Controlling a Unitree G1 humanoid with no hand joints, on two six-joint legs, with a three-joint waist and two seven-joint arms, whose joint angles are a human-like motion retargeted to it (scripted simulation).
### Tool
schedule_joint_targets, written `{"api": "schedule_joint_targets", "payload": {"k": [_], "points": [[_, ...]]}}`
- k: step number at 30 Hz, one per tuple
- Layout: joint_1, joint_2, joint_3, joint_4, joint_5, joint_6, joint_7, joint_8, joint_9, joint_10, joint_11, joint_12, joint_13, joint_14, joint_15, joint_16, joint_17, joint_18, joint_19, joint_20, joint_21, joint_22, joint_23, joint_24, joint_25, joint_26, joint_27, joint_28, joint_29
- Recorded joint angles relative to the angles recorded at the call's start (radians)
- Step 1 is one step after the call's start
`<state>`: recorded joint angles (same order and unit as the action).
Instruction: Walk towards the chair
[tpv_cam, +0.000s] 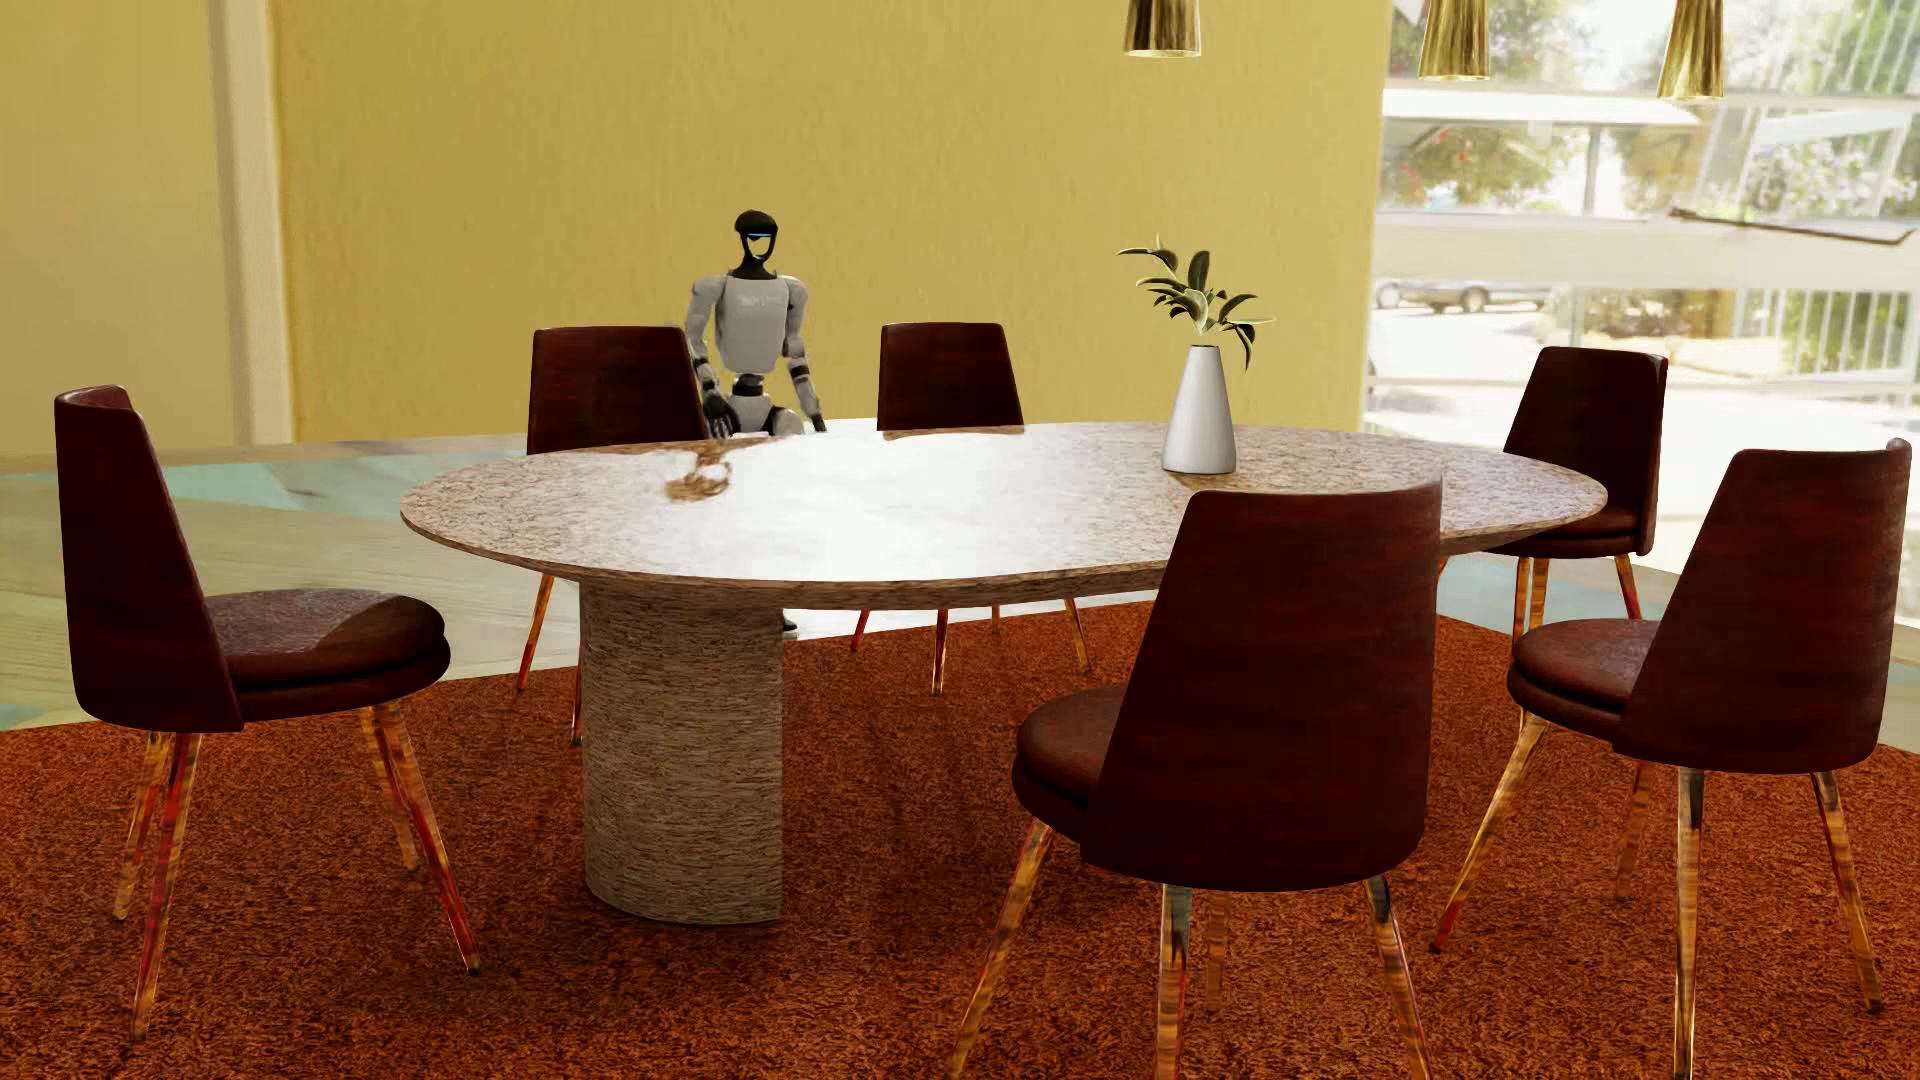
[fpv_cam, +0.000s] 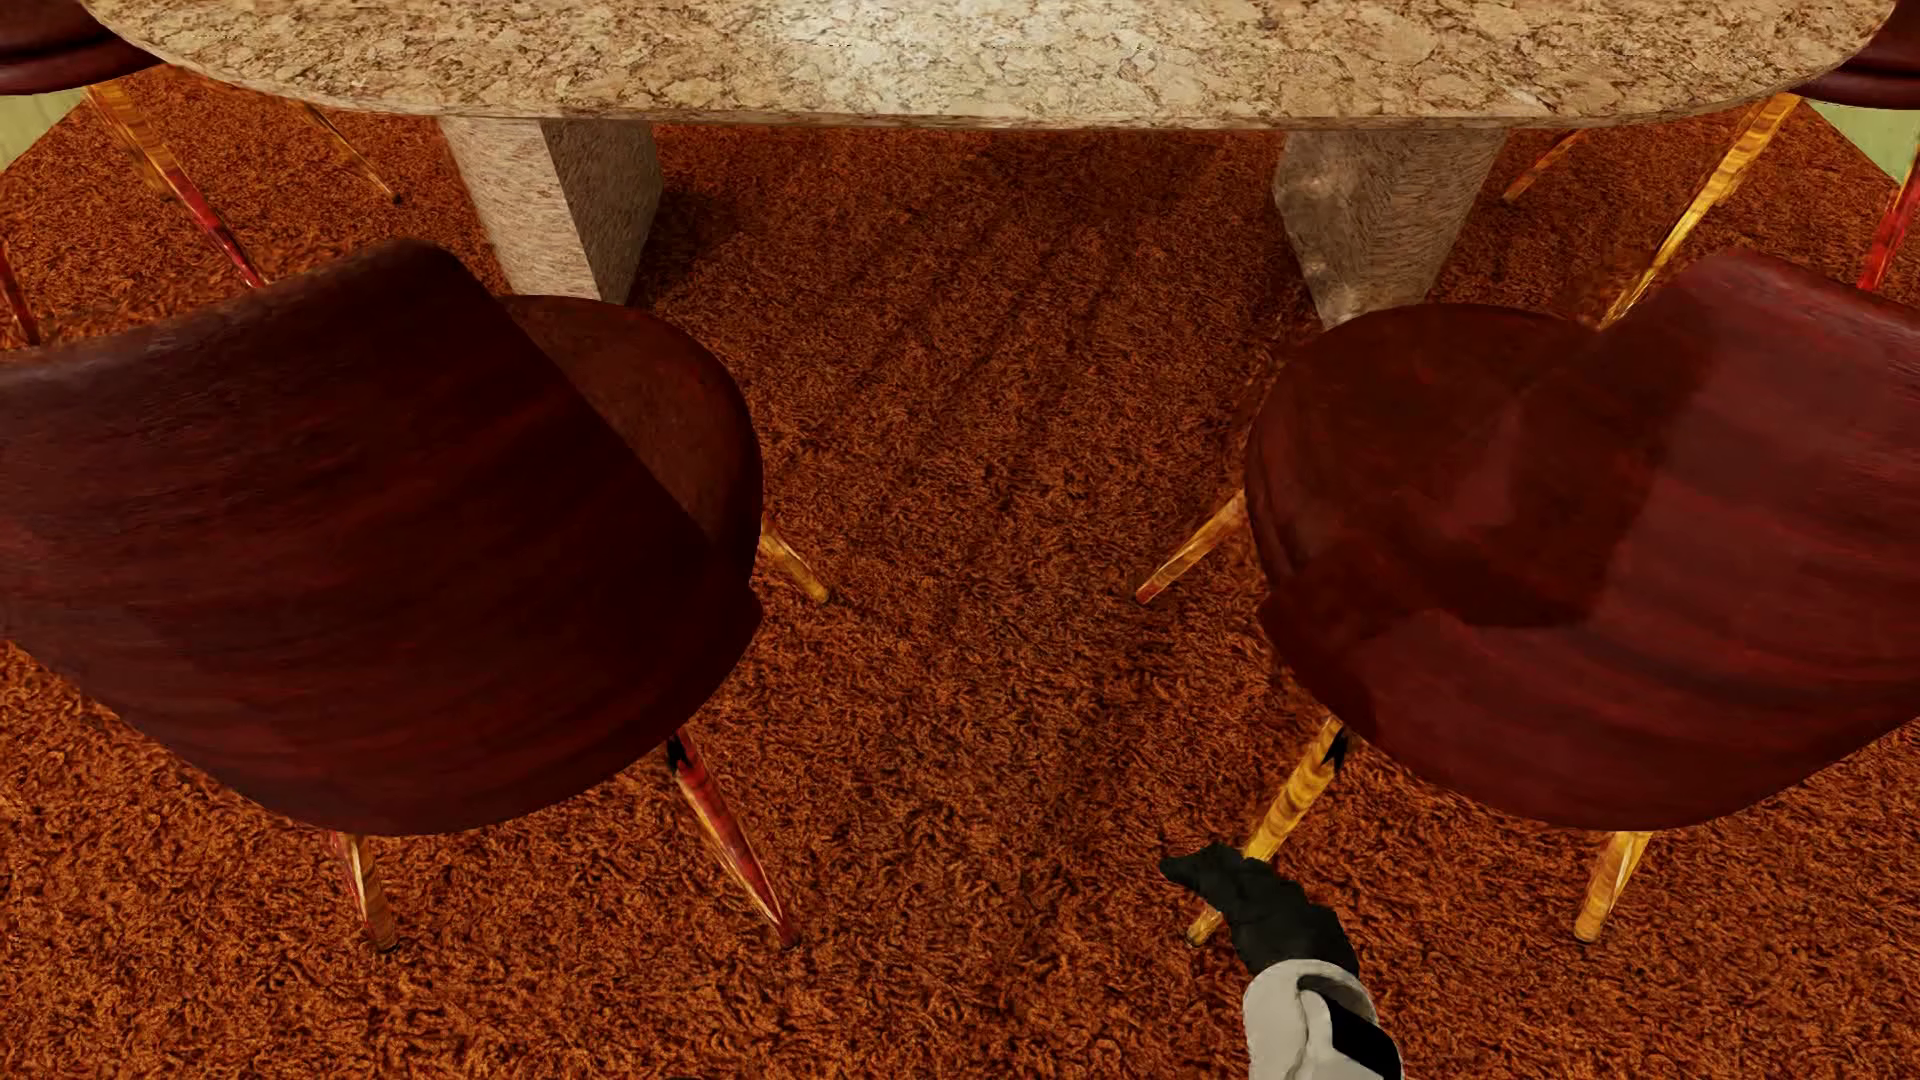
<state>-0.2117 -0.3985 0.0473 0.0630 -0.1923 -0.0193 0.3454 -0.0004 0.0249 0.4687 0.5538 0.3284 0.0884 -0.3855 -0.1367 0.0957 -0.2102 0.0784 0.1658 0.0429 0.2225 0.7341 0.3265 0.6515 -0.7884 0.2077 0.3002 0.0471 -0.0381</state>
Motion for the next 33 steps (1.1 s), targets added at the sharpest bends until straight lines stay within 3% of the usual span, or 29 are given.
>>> {"api": "schedule_joint_targets", "payload": {"k": [1,2,5,6,8,10,12,18,22,24,27,33], "points": [[0.005,-0.017,0.003,-0.014,-0.025,-0.006,-0.002,-0.032,0.003,-0.015,0.037,-0.005,0.019,0.003,-0.005,-0.012,0.007,-0.002,-0.005,0.021,0.009,-0.016,0.082,-0.009,-0.019,-0.006,0.026,0.033,0.014],[0.007,-0.028,0.004,-0.027,-0.047,-0.01,-0.011,-0.067,0.005,-0.029,0.074,-0.015,0.047,0.008,-0.041,-0.02,0.02,-0.008,0.0,0.032,0.001,-0.027,0.153,-0.014,0.003,-0.011,0.042,0.055,0.025],[0.005,0.0,-0.006,-0.047,-0.079,-0.019,-0.064,-0.204,0.002,-0.065,0.122,-0.058,0.156,0.03,-0.133,-0.027,0.057,-0.025,-0.073,0.026,-0.045,-0.064,0.314,-0.017,0.14,-0.027,0.047,0.059,0.008],[0.004,0.035,-0.012,-0.048,-0.067,-0.022,-0.081,-0.235,0.0,-0.068,0.079,-0.052,0.188,0.031,-0.094,-0.016,0.063,-0.031,-0.093,0.022,-0.041,-0.079,0.36,-0.018,0.164,-0.058,0.051,0.048,0.001],[0.009,0.122,-0.019,-0.045,-0.056,-0.026,-0.105,-0.314,-0.007,-0.073,-0.053,-0.048,0.227,0.033,-0.126,-0.002,0.106,-0.038,-0.111,0.016,-0.074,-0.116,0.431,-0.015,0.267,-0.106,0.07,0.03,-0.014],[0.01,0.169,-0.023,-0.019,-0.02,-0.022,-0.102,-0.326,-0.012,-0.051,-0.134,-0.034,0.221,0.03,-0.102,-0.022,0.096,-0.043,-0.109,0.071,0.009,-0.136,0.504,-0.043,0.238,-0.124,0.07,0.052,0.0],[0.01,0.186,-0.022,0.016,0.017,-0.01,-0.081,-0.31,-0.016,-0.027,-0.174,-0.029,0.185,0.03,-0.084,-0.071,0.076,-0.054,-0.113,0.14,0.069,-0.11,0.541,-0.07,0.213,-0.094,0.07,0.092,0.009],[0.063,0.164,-0.028,0.096,0.104,0.011,0.029,-0.211,-0.027,-0.052,-0.167,-0.04,0.013,0.032,-0.083,-0.056,0.017,-0.087,-0.142,0.066,0.091,0.016,0.406,0.046,0.22,-0.018,0.004,0.002,-0.076],[0.072,0.143,-0.03,0.13,0.145,0.02,0.072,-0.171,-0.031,-0.063,-0.162,-0.057,-0.029,0.028,-0.089,-0.012,0.011,-0.104,-0.159,0.022,0.096,0.006,0.231,0.071,0.224,-0.033,-0.068,-0.026,-0.108],[0.059,0.133,-0.031,0.148,0.161,0.025,0.068,-0.171,-0.031,-0.045,-0.155,-0.074,-0.022,0.015,-0.095,0.004,0.015,-0.11,-0.169,0.013,0.097,-0.017,0.187,0.062,0.227,-0.041,-0.08,-0.015,-0.107],[0.043,0.126,-0.035,0.162,0.172,0.031,0.048,-0.189,-0.032,-0.041,-0.151,-0.1,0.003,0.017,-0.103,0.01,0.016,-0.124,-0.183,-0.002,0.107,-0.059,0.21,0.038,0.232,-0.059,-0.06,0.012,-0.092],[-0.011,0.125,-0.042,0.155,0.156,0.034,-0.046,-0.278,-0.024,-0.038,-0.154,-0.105,0.094,0.042,-0.118,0.017,0.012,-0.154,-0.202,-0.071,0.124,-0.139,0.463,0.007,0.288,-0.113,0.06,0.012,-0.029]]}}
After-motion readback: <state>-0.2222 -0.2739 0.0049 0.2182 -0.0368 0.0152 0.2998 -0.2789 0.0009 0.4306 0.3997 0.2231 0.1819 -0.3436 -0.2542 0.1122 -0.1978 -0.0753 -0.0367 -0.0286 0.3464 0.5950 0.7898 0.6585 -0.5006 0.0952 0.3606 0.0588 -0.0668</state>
